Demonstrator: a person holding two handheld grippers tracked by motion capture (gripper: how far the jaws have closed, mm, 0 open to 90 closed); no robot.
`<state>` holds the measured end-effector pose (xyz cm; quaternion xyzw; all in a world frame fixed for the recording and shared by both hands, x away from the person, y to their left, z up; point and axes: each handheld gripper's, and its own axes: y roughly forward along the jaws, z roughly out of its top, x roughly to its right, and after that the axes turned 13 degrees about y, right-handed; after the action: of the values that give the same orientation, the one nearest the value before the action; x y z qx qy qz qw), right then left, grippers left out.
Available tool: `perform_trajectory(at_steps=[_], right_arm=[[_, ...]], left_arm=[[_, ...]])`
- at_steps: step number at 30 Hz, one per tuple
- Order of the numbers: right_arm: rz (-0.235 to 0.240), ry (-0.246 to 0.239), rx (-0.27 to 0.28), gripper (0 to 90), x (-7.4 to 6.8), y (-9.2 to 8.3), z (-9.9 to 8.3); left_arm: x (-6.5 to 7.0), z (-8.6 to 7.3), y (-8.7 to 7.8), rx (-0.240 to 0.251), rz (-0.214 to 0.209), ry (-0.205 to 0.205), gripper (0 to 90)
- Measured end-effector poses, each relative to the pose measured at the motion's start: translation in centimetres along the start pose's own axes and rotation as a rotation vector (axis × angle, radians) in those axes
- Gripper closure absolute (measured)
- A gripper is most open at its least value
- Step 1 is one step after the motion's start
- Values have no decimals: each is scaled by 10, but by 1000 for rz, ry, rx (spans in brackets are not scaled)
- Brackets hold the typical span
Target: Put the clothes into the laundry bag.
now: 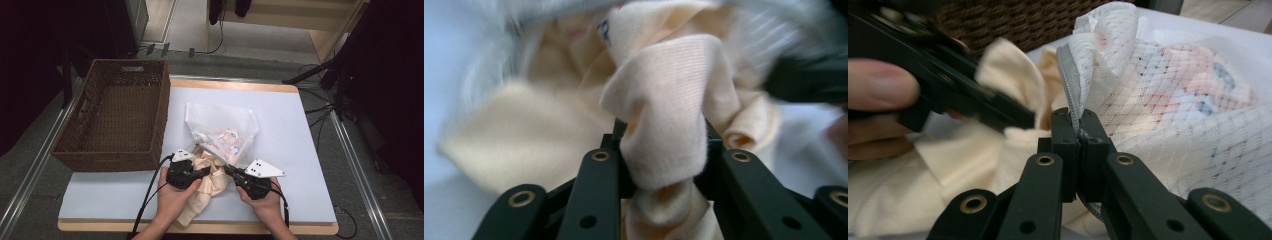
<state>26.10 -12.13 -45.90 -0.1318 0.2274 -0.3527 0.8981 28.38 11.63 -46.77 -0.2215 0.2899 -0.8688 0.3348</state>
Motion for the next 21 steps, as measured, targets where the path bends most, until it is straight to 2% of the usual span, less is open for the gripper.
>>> perform_trajectory(at_steps=[2,3,4,6,10,12,14,18,20,21], right_arm=[[-2,-8,-14,885,0,2,-1],[-3,-7,-14,885,0,2,-1],[-8,1,-14,884,1,2,-1],[-21,14,-16,885,5,2,-1],[-48,46,-12,885,13,1,0],[-60,58,-12,884,16,1,1],[-64,66,-7,884,17,1,1],[-61,67,-15,884,16,3,0],[-56,70,-16,884,15,3,0],[-48,66,-17,884,15,3,0]], left_arm=[[-1,2,-3,4,-20,-4,631],[0,4,-6,0,-37,22,588],[1,6,-8,0,-46,37,500],[6,9,-19,6,-52,73,404],[15,9,-35,15,-60,106,325],[22,8,-37,-1,-61,141,290],[29,5,-34,-36,-65,164,256],[42,-6,-12,-167,-32,250,183],[52,-9,-5,-188,51,320,176],[55,-8,-5,-194,98,343,225]])
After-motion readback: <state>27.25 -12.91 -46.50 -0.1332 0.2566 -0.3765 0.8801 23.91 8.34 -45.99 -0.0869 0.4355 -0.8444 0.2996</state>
